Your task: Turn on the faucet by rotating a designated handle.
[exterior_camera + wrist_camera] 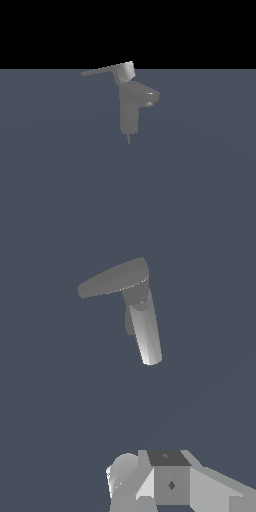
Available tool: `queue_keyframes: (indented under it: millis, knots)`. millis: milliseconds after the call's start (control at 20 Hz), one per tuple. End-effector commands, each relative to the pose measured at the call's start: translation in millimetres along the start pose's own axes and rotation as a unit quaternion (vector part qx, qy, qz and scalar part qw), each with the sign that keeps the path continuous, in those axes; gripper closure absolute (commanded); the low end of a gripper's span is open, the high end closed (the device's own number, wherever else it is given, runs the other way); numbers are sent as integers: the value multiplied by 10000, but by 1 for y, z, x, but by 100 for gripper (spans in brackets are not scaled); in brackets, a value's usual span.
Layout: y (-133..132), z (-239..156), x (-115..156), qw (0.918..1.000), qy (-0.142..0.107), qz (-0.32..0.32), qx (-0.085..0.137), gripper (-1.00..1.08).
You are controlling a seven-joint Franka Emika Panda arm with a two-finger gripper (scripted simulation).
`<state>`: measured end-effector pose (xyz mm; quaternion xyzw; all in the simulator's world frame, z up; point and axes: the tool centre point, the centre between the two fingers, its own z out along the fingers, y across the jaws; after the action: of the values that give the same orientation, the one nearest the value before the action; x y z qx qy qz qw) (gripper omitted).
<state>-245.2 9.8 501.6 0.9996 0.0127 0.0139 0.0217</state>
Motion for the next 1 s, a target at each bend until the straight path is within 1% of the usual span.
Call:
queue_keyframes:
  millis: [0, 250, 500, 750, 950]
  knots:
    - [0, 0, 1, 10000, -3, 12, 7, 108]
    - [-2, 0, 9, 9999, -35, 140, 79, 108]
    - [-5, 2, 24, 9990, -103, 391, 205, 108]
    - [-9, 6, 47, 9960, -222, 783, 368, 108]
    - [-14, 13, 72, 9907, -364, 1215, 501, 108]
